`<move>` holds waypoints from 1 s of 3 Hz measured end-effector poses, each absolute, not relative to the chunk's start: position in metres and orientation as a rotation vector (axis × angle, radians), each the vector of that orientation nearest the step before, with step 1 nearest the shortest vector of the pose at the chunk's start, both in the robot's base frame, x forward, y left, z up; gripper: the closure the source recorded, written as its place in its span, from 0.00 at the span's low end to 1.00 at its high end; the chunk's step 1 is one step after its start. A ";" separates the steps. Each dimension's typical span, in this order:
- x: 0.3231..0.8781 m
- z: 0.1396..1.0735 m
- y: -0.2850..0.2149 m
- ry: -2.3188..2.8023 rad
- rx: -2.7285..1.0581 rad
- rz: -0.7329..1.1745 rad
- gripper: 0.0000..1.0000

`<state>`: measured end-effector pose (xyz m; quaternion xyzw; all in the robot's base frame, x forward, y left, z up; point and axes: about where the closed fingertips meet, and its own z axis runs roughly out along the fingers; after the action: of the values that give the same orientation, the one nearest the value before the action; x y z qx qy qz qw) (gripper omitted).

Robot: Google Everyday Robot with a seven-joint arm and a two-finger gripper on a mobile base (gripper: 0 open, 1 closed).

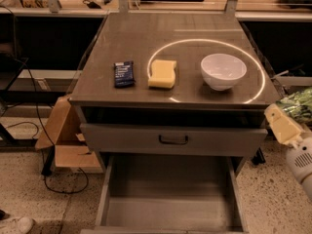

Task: Pick green can from middle drawer and place on counter

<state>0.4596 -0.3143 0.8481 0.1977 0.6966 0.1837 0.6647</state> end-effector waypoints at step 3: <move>0.517 0.844 -0.323 1.563 0.361 0.327 1.00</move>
Offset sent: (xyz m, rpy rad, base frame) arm 0.0595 -0.0231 -0.0089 -0.0812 -0.0142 -0.0277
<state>0.5172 -0.3225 0.8440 0.1609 0.6971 0.1459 0.6833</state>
